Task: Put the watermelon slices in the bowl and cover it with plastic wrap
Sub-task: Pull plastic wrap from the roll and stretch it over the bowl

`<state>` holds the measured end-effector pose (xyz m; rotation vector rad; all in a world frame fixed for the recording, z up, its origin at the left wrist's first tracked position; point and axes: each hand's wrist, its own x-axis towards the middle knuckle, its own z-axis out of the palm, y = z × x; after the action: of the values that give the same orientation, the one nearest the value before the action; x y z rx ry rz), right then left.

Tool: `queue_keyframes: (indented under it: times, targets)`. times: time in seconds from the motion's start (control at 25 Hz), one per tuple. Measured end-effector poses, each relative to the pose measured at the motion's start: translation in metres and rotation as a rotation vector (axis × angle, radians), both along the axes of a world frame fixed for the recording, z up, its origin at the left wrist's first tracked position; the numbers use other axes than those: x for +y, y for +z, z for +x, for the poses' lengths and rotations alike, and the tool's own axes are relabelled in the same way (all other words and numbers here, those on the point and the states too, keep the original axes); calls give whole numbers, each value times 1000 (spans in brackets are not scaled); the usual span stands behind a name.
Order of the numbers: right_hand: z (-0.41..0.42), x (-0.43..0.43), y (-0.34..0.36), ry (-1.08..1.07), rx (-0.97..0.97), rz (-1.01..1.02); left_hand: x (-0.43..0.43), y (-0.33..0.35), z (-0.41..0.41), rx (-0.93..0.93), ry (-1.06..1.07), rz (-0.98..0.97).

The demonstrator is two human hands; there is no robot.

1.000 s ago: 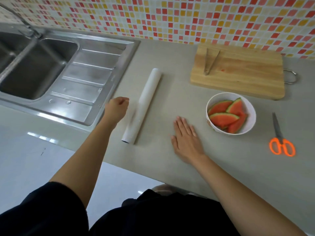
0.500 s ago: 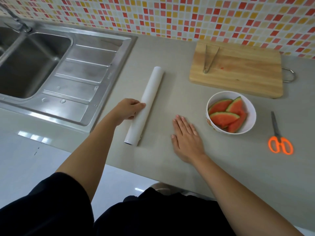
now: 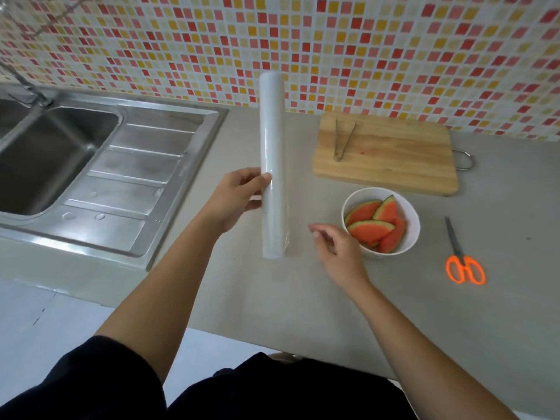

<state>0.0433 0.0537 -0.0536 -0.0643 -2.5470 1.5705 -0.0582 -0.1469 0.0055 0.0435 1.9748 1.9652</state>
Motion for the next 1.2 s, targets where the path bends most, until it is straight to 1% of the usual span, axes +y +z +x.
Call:
queue_keyframes:
  times: [0.12, 0.2, 0.32, 0.52, 0.68, 0.8, 0.88, 1.04, 1.2]
  targets:
    - [-4, 16, 26, -196, -51, -222, 37, 21, -7, 74, -23, 90]
    - [-3, 27, 38, -236, -115, -347, 59, 30, -8, 102, -47, 118]
    - [3, 42, 48, -207, -147, -394, 88, 40, -9, 119, -71, 128]
    - [14, 64, 52, -189, -142, -423, 120, 53, -6, 138, -98, 126]
    - [19, 81, 56, -166, -193, -547, 137, 61, -7, 164, -105, 99]
    - [19, 94, 62, -178, -191, -705, 151, 66, -8, 179, -82, 104]
    - [19, 103, 65, -210, -156, -682, 161, 69, -7, 190, -84, 90]
    - [16, 116, 70, -251, -129, -497, 179, 75, -3, 204, -115, 84]
    - [15, 123, 72, -220, -119, -429, 190, 80, 1, 221, -127, 111]
